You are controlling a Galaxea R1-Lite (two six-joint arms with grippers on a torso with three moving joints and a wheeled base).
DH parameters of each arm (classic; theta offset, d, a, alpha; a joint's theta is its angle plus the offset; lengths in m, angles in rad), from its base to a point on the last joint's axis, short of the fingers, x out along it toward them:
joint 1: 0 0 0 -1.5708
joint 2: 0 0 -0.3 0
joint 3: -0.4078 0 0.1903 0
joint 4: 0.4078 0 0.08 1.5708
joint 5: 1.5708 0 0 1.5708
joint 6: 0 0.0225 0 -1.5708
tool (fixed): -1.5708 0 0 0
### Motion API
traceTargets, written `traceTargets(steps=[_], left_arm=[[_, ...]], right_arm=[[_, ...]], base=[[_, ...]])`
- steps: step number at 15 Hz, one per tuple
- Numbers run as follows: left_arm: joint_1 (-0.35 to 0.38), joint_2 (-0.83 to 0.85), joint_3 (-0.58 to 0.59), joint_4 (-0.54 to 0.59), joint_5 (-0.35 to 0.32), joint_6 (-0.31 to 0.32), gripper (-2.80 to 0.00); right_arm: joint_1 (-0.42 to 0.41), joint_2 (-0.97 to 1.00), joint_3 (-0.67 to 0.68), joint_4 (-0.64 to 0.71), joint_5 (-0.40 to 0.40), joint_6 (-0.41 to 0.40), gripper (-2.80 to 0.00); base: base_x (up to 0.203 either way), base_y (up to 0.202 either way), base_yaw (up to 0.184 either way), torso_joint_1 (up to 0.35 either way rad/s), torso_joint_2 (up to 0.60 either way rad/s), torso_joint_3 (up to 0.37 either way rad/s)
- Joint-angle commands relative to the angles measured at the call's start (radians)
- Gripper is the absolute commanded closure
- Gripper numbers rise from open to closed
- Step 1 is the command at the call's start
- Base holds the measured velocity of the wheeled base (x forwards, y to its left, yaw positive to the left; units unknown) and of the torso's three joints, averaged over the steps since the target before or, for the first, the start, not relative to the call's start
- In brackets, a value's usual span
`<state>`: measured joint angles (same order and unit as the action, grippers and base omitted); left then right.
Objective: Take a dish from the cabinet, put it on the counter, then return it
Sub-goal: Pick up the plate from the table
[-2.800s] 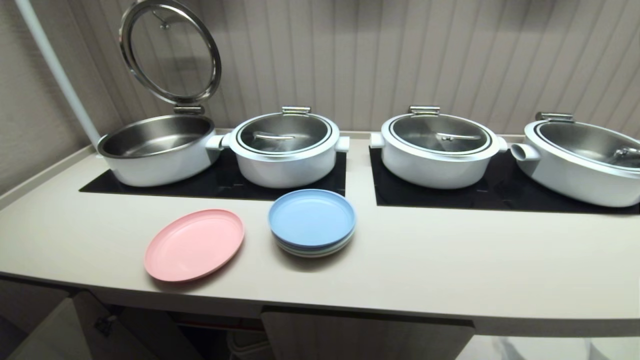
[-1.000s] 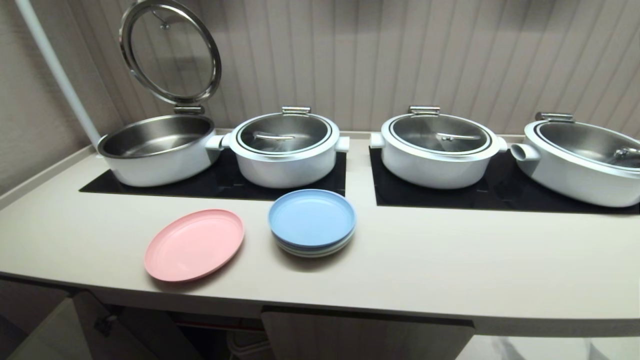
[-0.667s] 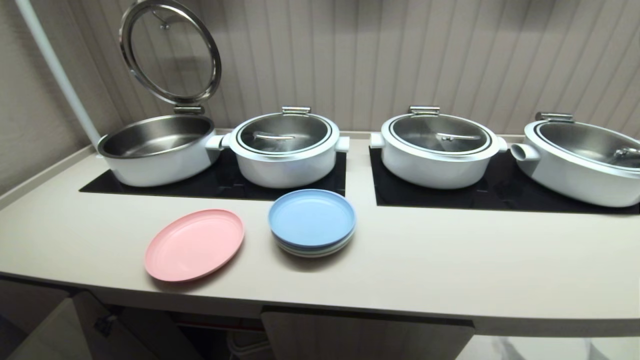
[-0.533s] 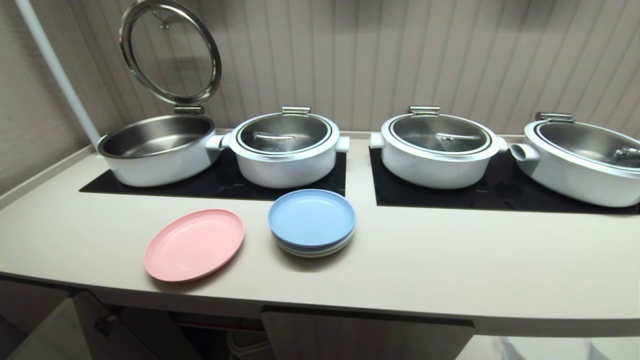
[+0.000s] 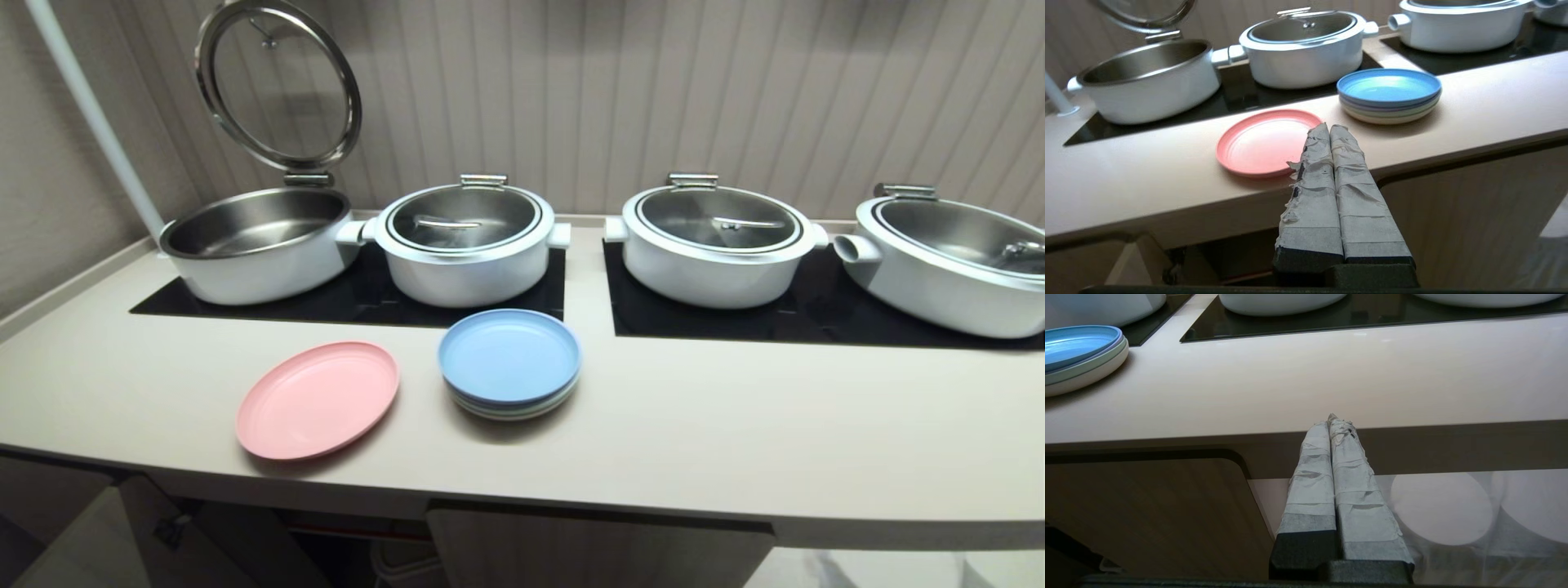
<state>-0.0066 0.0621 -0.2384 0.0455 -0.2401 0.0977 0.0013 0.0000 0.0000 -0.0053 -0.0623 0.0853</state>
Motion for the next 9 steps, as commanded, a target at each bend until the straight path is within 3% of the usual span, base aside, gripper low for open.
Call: traceTargets(steps=[1,5,9], left_arm=[[-0.005,0.12,-0.076,0.002,-0.016,0.0,0.0],[-0.017,0.395,-0.214,0.0,0.014,-0.042,0.0],[-0.016,0.7,-0.358,0.05,0.139,-0.117,0.0]], right_arm=[[0.0,0.0,0.0,0.0,-0.001,0.001,0.0],[0.0,0.0,0.0,0.001,-0.001,0.001,0.0],[0.0,0.0,0.0,-0.001,-0.001,0.001,0.0]], base=[[0.0,0.0,0.0,0.0,0.0,0.0],[0.0,0.0,0.0,0.0,0.0,0.0],[0.0,0.0,0.0,0.0,0.0,0.0]])
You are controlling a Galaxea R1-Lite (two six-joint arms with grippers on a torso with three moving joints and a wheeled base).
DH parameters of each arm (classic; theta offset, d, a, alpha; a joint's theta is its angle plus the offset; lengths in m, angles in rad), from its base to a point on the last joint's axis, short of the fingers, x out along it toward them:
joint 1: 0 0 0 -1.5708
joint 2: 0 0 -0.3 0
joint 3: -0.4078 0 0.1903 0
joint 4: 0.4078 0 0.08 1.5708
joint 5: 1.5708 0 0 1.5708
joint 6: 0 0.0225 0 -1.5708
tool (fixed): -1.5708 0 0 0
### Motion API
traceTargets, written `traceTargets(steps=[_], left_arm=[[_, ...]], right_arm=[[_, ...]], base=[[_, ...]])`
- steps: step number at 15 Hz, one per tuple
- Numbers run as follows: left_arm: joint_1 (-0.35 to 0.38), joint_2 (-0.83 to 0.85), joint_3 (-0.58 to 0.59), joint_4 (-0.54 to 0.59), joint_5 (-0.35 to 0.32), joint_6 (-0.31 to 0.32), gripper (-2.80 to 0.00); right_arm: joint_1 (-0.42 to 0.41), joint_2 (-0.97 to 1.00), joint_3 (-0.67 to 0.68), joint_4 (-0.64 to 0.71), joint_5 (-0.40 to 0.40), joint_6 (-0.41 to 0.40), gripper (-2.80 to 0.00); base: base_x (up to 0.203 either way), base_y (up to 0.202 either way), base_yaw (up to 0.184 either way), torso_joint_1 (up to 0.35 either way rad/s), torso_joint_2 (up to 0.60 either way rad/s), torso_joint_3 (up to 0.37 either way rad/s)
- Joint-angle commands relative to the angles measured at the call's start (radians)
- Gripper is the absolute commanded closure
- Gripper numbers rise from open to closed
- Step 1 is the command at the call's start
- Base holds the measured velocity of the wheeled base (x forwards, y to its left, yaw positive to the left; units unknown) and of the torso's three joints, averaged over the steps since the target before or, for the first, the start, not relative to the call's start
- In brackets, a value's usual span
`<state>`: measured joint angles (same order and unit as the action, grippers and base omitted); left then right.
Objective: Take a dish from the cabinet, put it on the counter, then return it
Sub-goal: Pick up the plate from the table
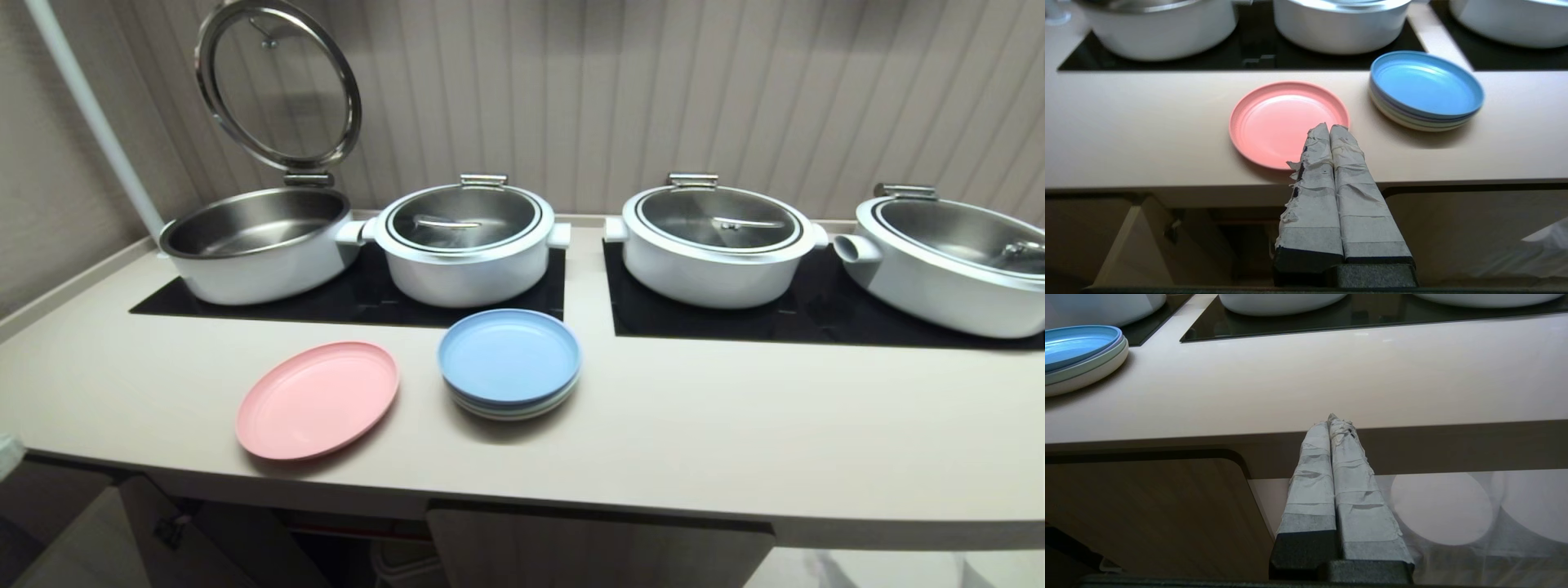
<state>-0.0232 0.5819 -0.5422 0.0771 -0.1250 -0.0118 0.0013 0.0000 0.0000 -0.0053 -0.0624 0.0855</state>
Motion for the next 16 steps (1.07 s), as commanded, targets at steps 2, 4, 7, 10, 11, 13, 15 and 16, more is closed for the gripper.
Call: traceTargets(steps=[2,4,7,10,11,13,15,16], left_arm=[[0.002,0.301,-0.128,0.078,0.057,-0.024,0.0],[0.005,0.409,-0.156,0.104,0.074,-0.04,0.0],[0.022,0.585,-0.211,0.116,0.088,-0.126,0.0],[0.076,0.716,-0.258,0.135,0.099,-0.165,0.0],[0.086,0.742,-0.261,0.137,0.1,-0.169,0.0],[0.101,0.778,-0.267,0.138,0.1,-0.171,0.0],[0.106,0.809,-0.267,0.138,0.099,-0.171,0.0],[0.111,0.829,-0.269,0.137,0.099,-0.172,0.0]], right_arm=[[0.0,0.0,0.0,-0.001,0.0,0.0,0.0],[0.0,0.0,0.0,0.0,0.0,0.0,0.0],[0.0,0.0,0.0,-0.001,0.0,0.0,0.0],[0.0,0.0,0.0,-0.001,0.0,0.0,0.0],[0.0,0.0,0.0,-0.001,0.0,0.0,0.0],[0.0,0.0,0.0,-0.001,0.0,0.0,0.0],[0.0,0.0,0.0,-0.001,0.0,0.0,0.0],[0.0,0.0,0.0,-0.001,0.0,0.0,0.0]], base=[[0.0,0.0,0.0,0.0,0.0,0.0],[0.0,0.0,0.0,0.0,0.0,0.0],[0.0,0.0,0.0,0.0,0.0,0.0],[0.0,0.0,0.0,0.0,0.0,0.0],[0.0,0.0,0.0,0.0,0.0,0.0],[0.0,0.0,0.0,0.0,0.0,0.0],[0.0,0.0,0.0,0.0,0.0,0.0],[0.0,0.0,0.0,0.0,0.0,0.0]])
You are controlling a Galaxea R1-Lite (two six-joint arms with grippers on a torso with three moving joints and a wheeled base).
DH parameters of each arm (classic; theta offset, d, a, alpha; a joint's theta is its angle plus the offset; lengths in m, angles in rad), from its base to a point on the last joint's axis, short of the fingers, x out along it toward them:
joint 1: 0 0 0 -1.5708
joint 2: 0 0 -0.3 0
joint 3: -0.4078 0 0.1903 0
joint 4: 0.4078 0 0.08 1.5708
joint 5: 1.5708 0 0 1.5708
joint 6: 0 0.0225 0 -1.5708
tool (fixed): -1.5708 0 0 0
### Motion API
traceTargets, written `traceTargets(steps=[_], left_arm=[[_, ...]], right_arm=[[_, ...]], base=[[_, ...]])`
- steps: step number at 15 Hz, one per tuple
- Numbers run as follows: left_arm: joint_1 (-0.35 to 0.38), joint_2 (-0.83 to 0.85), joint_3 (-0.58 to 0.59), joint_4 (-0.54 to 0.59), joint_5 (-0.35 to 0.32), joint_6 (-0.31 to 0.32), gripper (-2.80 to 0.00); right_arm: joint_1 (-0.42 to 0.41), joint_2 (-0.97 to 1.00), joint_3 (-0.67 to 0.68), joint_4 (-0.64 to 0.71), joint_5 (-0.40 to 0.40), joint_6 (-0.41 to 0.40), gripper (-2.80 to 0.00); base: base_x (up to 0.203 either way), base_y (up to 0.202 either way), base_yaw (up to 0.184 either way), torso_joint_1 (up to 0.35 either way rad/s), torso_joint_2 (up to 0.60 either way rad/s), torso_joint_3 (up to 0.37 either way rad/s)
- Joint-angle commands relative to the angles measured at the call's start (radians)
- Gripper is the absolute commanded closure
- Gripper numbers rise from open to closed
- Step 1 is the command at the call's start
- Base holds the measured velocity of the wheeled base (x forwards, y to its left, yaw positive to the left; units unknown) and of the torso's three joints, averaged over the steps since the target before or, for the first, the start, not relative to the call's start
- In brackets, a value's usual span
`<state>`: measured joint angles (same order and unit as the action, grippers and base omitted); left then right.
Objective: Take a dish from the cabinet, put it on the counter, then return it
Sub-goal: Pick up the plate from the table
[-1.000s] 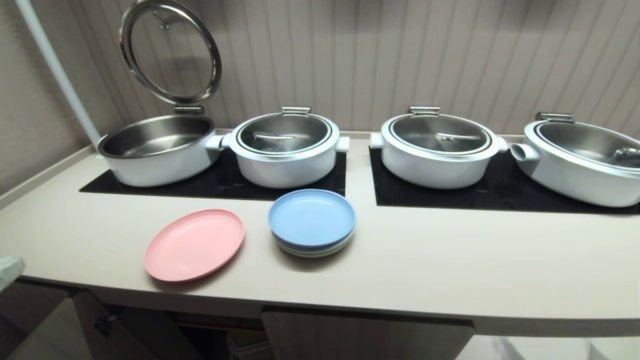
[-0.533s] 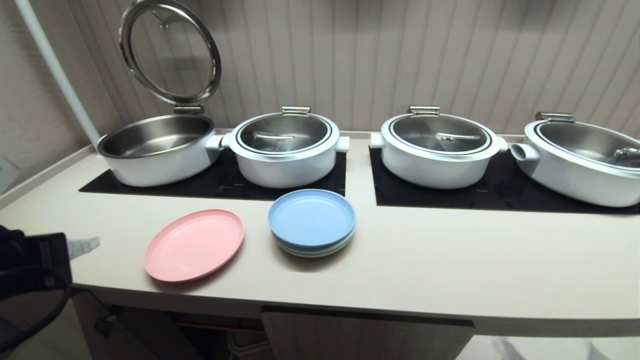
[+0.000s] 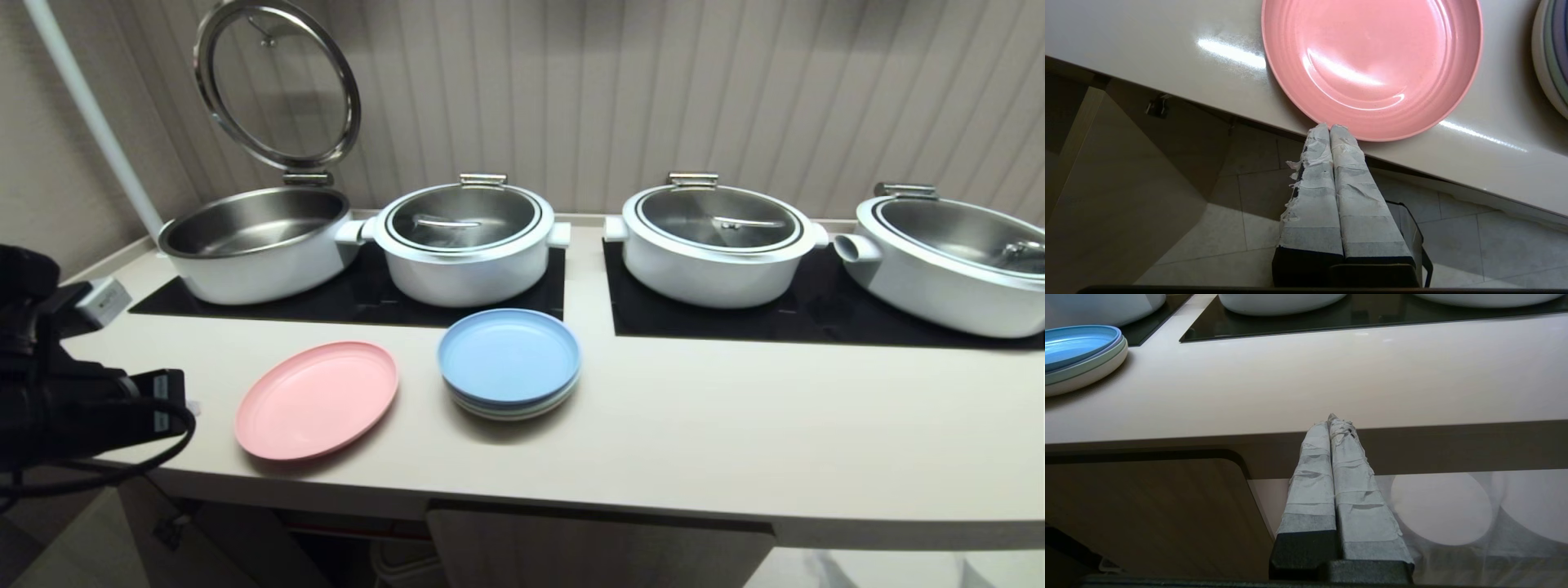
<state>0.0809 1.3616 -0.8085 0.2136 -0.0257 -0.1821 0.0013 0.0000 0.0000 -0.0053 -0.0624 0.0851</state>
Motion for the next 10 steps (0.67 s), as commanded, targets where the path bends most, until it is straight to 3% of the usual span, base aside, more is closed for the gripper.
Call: traceTargets(steps=[1,2,3,10], left_arm=[[0.01,0.069,-0.009,0.001,-0.001,-0.002,0.0],[0.011,0.084,-0.015,0.001,-0.003,-0.003,0.0],[0.01,0.098,-0.018,0.0,-0.006,-0.003,-2.8],[0.011,0.213,-0.057,-0.002,-0.015,-0.014,-2.8]], right_arm=[[0.0,0.0,0.0,-0.001,-0.001,0.001,0.0],[0.0,0.0,0.0,-0.001,-0.001,0.001,0.0],[0.0,0.0,0.0,-0.001,-0.001,0.001,0.0],[0.0,0.0,0.0,0.0,-0.001,0.001,0.0]], base=[[0.0,0.0,0.0,0.0,0.0,0.0],[0.0,0.0,0.0,0.0,0.0,0.0],[0.0,0.0,0.0,0.0,0.0,0.0],[0.0,0.0,0.0,0.0,0.0,0.0]])
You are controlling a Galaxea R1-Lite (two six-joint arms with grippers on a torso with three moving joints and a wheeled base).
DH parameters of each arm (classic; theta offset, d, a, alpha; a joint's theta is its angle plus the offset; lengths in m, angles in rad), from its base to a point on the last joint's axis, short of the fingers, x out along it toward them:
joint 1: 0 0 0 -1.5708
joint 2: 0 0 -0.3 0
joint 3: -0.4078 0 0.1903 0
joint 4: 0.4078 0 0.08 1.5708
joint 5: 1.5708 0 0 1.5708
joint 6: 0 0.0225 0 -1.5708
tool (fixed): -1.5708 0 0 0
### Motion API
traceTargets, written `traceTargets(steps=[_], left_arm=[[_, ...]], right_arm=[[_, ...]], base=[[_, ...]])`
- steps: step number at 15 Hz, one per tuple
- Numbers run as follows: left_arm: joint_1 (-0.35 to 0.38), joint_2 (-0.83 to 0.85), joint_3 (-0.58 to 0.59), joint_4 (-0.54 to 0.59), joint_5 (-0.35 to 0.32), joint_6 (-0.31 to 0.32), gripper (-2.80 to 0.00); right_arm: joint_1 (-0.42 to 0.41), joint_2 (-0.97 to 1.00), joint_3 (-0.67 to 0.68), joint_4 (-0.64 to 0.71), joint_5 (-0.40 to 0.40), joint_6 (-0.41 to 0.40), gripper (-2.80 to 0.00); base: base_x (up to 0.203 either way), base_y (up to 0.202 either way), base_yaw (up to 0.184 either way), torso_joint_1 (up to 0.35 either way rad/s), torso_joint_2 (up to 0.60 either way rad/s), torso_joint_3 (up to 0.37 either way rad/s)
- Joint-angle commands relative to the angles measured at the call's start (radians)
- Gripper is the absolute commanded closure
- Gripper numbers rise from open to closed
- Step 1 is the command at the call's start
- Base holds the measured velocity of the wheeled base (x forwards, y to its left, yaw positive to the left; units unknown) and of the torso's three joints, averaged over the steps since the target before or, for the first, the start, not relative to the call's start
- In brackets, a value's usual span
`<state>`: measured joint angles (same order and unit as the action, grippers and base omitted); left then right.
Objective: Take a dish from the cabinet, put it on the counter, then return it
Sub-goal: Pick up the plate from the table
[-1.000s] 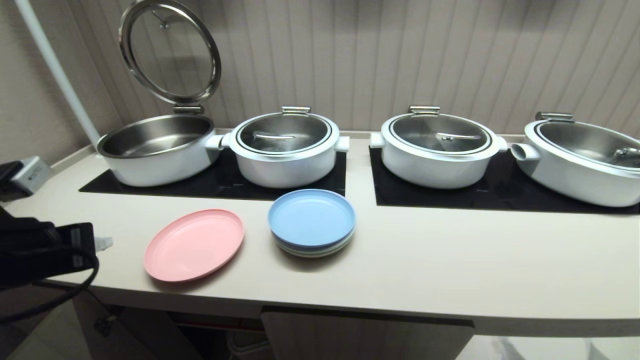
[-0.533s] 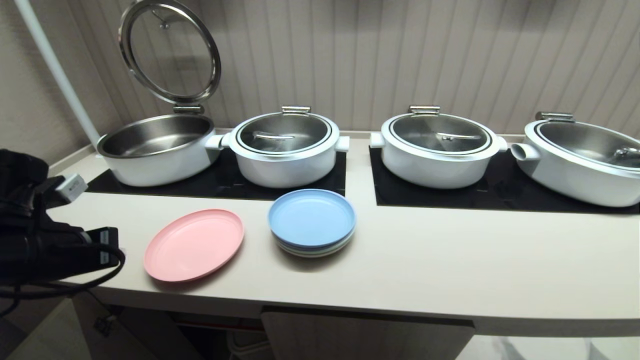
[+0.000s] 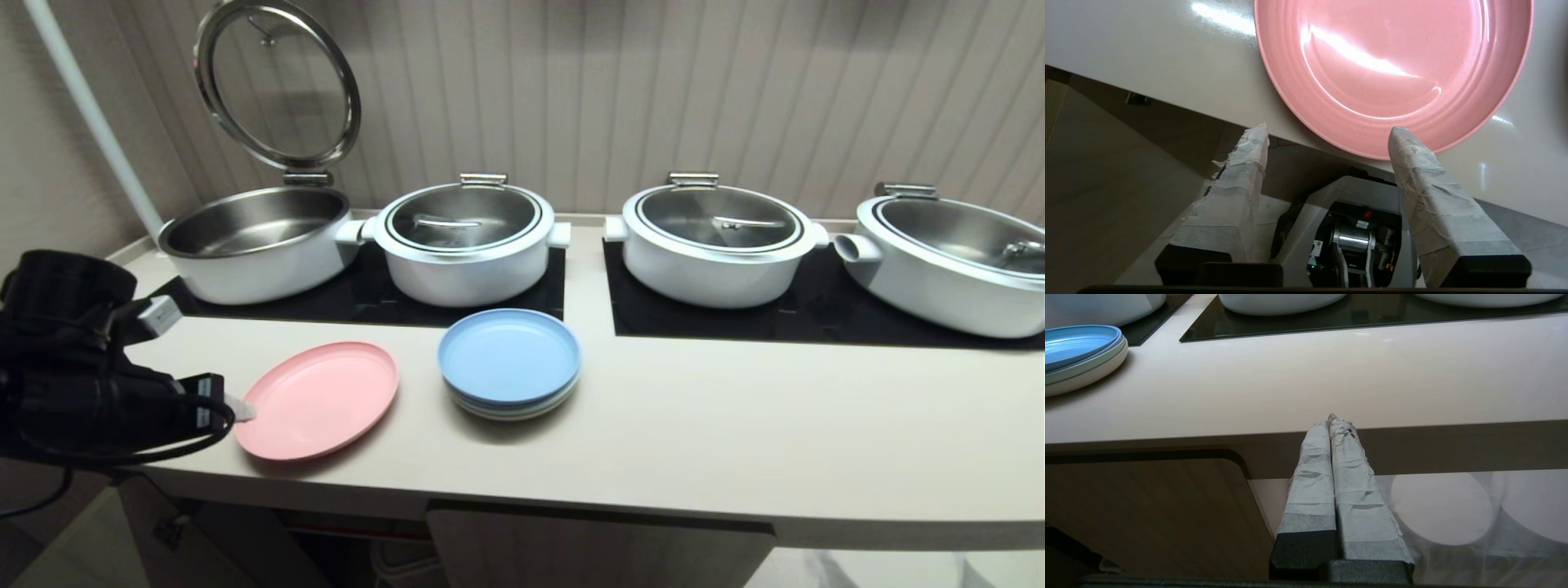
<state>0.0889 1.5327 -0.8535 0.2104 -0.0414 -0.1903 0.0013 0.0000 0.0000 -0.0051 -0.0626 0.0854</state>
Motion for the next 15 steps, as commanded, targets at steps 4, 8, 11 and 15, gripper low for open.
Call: traceTargets(steps=[4,8,11,15], left_arm=[[0.004,0.102,-0.075,0.012,0.014,-0.052,-2.8],[0.021,0.17,-0.193,0.142,0.014,-0.058,-2.8],[0.029,0.238,-0.249,0.165,0.016,-0.077,-2.8],[0.038,0.311,-0.298,0.184,0.027,-0.086,-2.8]], right_arm=[[0.0,0.0,0.0,-0.001,0.0,0.001,0.0],[0.0,0.0,0.0,-0.001,0.0,0.001,0.0],[0.0,0.0,0.0,-0.001,0.0,0.001,0.0],[0.0,0.0,0.0,-0.001,0.0,0.001,0.0]], base=[[0.0,0.0,0.0,0.0,0.0,0.0],[0.0,0.0,0.0,0.0,0.0,0.0],[0.0,0.0,0.0,0.0,0.0,0.0],[0.0,0.0,0.0,0.0,0.0,0.0]])
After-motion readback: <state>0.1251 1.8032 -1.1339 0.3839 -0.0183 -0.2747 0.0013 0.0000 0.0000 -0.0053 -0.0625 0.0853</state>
